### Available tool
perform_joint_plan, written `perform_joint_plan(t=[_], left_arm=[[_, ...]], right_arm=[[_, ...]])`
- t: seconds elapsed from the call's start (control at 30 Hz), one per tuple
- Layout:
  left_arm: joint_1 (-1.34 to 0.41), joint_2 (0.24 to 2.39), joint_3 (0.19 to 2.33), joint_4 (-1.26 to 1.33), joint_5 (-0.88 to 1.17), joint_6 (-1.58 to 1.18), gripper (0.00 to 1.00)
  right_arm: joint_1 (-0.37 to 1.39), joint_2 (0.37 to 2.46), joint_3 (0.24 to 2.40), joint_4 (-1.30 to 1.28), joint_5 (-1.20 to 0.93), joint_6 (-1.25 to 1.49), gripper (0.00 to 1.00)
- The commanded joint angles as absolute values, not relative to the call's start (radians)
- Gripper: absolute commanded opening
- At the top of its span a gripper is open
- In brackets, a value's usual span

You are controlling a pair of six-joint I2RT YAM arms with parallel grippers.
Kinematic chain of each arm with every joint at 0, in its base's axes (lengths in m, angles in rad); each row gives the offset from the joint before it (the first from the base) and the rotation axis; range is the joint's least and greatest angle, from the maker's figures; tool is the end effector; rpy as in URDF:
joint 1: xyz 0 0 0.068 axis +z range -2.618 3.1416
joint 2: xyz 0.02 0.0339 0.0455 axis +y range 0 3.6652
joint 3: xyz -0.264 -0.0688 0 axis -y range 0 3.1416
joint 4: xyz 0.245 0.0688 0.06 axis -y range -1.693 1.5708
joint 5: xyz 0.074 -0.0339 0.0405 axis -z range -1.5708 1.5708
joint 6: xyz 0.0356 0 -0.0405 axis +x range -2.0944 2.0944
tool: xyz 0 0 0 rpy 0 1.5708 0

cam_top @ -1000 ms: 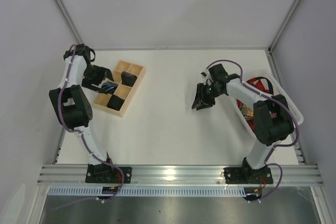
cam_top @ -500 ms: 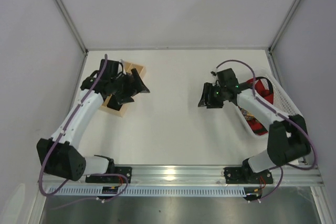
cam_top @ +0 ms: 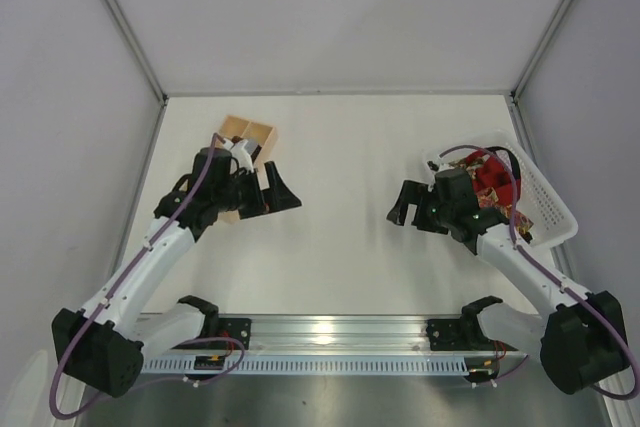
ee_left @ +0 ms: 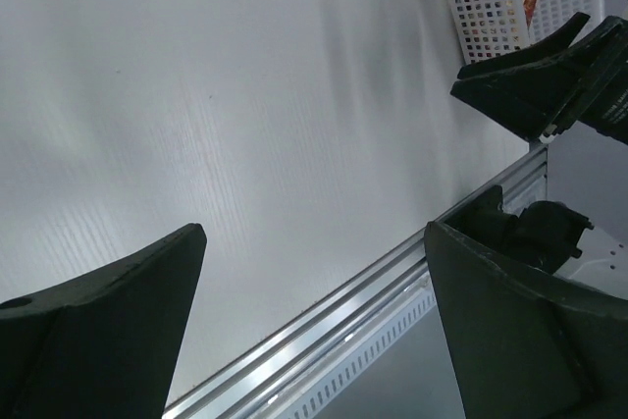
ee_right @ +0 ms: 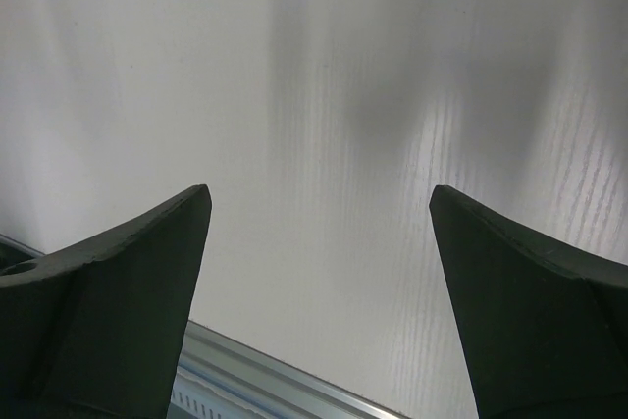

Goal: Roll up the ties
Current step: Place the rolled tie into the container

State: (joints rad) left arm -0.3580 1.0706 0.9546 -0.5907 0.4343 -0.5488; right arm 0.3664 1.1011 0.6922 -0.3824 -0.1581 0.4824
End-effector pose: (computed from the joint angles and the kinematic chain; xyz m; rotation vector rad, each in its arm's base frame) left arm 0.2050 -0.0927 0.3074 0.0143 2.3877 -0.9509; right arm 0.2089 0.0862 0.2289 0.0619 2.4300 0.5863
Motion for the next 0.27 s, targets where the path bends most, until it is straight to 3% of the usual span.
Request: perform_joint_plan(t=[0.0,0.23], left_arm=[[-0.360,0.962,0.864,-0.445,0.459,-0.635,1.00],[-0.367,0.636,0.447,-0.005,0.404,-0.891,1.00]], right_arm=[[0.379,1.028,0.635,-0.290,-0.169,0.499,1.00],[0.465,0.769,0.424,-0.109,-0.038,0.560,1.00]])
